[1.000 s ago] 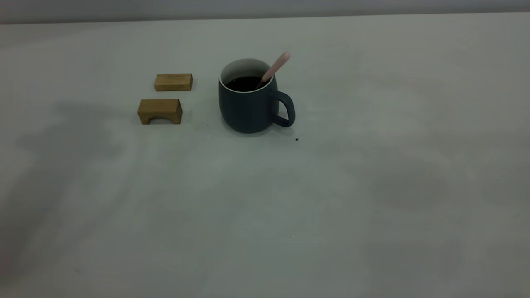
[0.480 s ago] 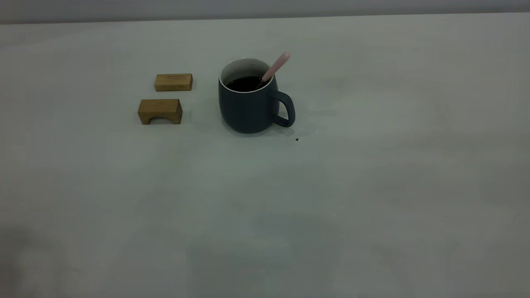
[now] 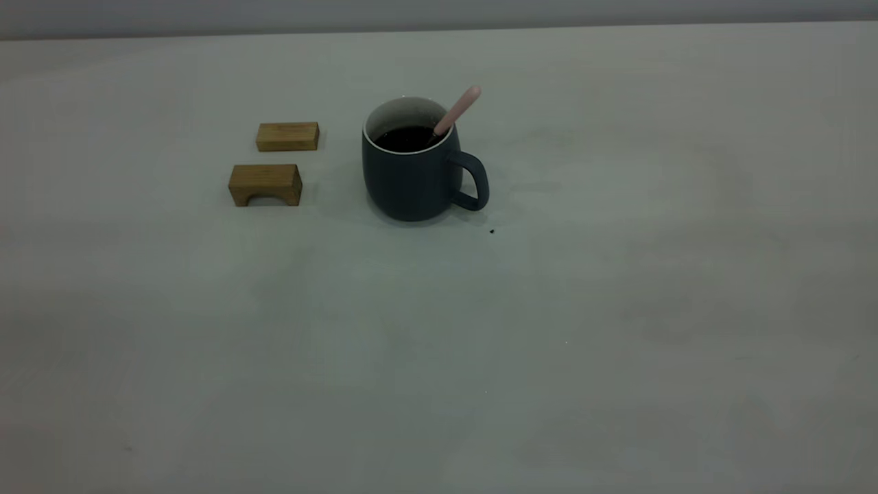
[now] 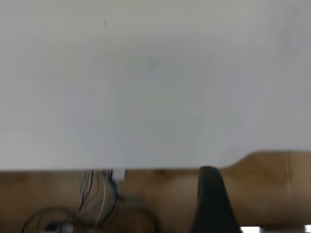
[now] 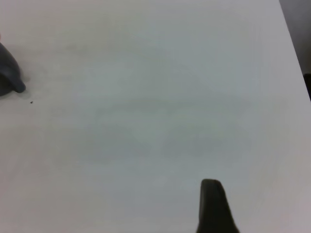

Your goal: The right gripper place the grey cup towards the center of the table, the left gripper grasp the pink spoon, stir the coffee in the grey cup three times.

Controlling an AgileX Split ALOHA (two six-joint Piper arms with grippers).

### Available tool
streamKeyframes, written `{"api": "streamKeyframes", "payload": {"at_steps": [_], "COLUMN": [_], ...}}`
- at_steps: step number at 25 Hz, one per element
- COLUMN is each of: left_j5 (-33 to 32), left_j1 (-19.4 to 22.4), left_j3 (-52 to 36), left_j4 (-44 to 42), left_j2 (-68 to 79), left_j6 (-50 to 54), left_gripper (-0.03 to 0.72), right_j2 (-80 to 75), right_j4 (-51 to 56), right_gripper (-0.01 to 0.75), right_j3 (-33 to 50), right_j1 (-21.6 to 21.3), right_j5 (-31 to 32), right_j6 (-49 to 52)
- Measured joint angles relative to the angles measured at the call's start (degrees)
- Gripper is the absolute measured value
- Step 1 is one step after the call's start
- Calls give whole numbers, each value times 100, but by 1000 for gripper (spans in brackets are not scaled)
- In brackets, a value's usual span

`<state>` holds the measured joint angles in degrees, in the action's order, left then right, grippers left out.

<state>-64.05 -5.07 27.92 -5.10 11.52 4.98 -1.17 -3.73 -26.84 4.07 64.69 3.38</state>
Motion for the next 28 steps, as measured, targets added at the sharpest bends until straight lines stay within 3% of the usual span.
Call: {"api": "streamKeyframes", "payload": {"at_steps": [10,28], "left_j5": [-54,-54], "left_j1": [394,394], "left_j3": [0,0], "left_j4": [16,16], "left_j2": [-1259,-1259], "left_j6": [-5,-5], "left_gripper": [575,575], "right_j2": [0,0], "right_j4": [0,0], "right_gripper": [520,520], "right_j3": [0,0], "right_j1": [0,0], "right_j5": [0,0], "right_j6": [0,0]}}
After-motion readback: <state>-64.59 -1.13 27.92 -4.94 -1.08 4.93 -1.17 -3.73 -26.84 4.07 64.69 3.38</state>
